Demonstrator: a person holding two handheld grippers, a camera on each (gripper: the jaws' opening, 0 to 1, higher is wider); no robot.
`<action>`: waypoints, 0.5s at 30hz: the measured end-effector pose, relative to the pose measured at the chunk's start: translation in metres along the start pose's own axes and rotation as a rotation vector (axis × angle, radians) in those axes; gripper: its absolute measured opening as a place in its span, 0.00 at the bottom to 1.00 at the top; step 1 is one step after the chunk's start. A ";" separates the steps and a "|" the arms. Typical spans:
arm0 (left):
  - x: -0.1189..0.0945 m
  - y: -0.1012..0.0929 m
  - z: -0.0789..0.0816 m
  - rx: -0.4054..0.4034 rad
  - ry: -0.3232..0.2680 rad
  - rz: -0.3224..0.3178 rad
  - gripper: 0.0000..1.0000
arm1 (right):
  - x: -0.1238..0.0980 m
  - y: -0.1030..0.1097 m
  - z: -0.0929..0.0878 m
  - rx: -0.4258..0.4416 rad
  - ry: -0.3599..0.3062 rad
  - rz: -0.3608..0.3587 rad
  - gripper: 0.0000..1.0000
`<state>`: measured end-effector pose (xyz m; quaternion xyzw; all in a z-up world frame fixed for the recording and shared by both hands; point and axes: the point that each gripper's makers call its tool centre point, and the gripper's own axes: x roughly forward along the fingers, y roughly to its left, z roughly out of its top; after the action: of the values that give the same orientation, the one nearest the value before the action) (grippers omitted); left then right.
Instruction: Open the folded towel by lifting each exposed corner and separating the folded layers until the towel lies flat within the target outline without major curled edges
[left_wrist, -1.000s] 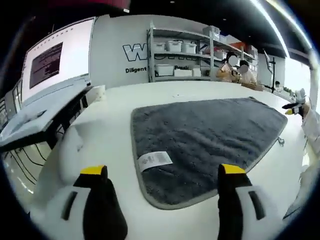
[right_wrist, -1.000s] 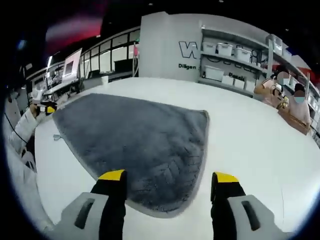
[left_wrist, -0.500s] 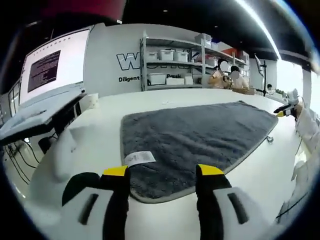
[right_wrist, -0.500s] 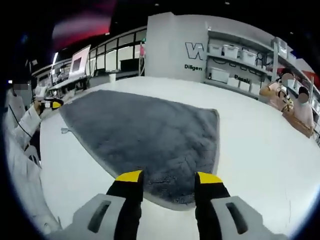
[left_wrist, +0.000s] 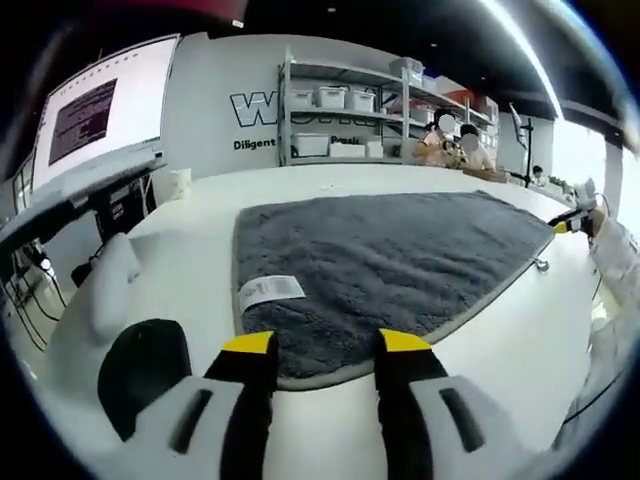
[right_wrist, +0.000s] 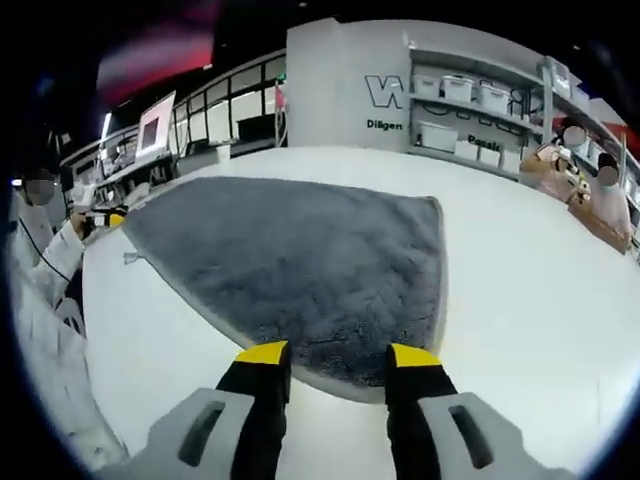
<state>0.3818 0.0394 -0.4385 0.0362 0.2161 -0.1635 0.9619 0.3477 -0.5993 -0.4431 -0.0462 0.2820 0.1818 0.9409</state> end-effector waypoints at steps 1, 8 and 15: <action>0.000 0.000 0.000 0.017 0.006 0.003 0.38 | 0.000 0.001 -0.001 -0.010 0.007 0.000 0.34; 0.000 0.000 -0.001 0.022 0.035 -0.001 0.37 | -0.002 0.003 -0.003 -0.023 0.018 0.006 0.35; -0.002 -0.001 -0.002 0.020 0.045 -0.002 0.37 | -0.005 0.003 -0.004 -0.014 0.003 0.007 0.35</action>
<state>0.3790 0.0391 -0.4391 0.0493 0.2363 -0.1660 0.9561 0.3406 -0.5986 -0.4438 -0.0521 0.2824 0.1870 0.9394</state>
